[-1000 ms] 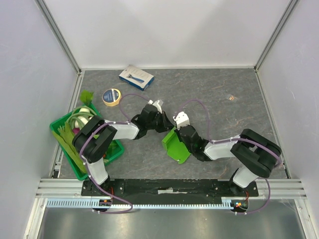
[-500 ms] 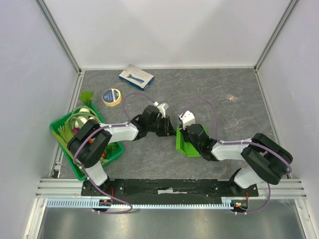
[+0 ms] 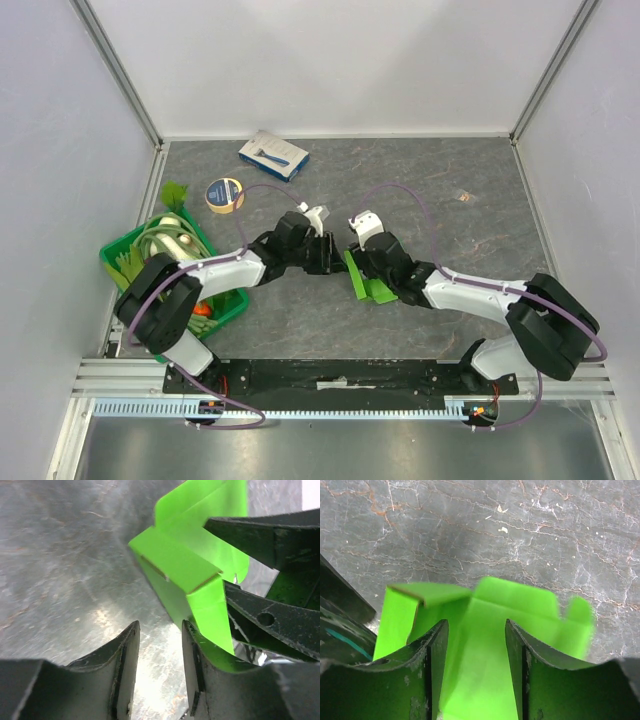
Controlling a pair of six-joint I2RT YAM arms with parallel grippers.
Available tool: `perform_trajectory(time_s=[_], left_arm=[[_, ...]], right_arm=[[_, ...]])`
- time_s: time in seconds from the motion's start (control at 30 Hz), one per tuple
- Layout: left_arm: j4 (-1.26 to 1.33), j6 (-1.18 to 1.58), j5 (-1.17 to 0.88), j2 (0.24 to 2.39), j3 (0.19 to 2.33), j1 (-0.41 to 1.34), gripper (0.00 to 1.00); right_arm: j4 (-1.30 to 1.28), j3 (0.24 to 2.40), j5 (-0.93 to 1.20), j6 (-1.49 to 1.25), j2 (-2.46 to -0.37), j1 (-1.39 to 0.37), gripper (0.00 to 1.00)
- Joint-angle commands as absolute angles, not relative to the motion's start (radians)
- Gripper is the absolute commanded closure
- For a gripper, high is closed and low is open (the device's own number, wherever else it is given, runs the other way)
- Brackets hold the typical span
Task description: Fold the paper box
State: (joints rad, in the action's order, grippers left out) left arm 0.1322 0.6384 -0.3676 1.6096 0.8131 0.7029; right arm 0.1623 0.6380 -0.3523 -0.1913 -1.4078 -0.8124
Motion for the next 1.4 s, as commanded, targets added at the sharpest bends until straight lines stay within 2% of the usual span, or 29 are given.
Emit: perform_trajectory(time_s=[0.0,0.13,0.27,0.57,0.67,0.7,0.73,0.9,1.03,1.17,1.37], left_arm=[[0.086,0.583,-0.241,1.505,0.747,0.680,0.53],[0.035,0.580,-0.160,1.460,0.684,0.667,0.53],[0.017,0.618,-0.085,1.346,0.598,0.652,0.54],[-0.101,0.623,-0.061,1.025,0.564,0.646,0.51],[-0.123,0.637,-0.072,0.965,0.565,0.641,0.51],[-0.132,0.640,-0.072,0.925,0.568,0.641,0.51],[-0.140,0.644,-0.074,0.908,0.572,0.641,0.50],[-0.163,0.657,-0.098,0.827,0.589,0.637,0.50],[-0.164,0.683,-0.141,0.778,0.578,0.637,0.50],[-0.166,0.689,-0.137,0.750,0.563,0.637,0.50],[-0.166,0.684,-0.146,0.759,0.569,0.637,0.50]], right_arm=[[-0.033,0.750,-0.380,-0.169,-1.413,-0.837,0.43],[-0.123,0.824,-0.503,-0.152,-1.502,-0.880,0.43],[-0.094,0.839,-0.365,-0.152,-1.480,-0.890,0.41],[-0.349,0.945,-0.354,-0.310,-1.378,-0.741,0.36],[-0.336,0.939,-0.036,-0.380,-1.341,-0.652,0.36],[-0.254,0.911,0.174,-0.444,-1.341,-0.617,0.35],[-0.211,0.899,0.280,-0.484,-1.345,-0.605,0.35],[-0.033,0.836,0.495,-0.560,-1.410,-0.537,0.34],[0.138,0.787,0.661,-0.630,-1.485,-0.532,0.42],[0.187,0.749,0.653,-0.630,-1.509,-0.531,0.46],[0.285,0.703,0.681,-0.680,-1.545,-0.532,0.65]])
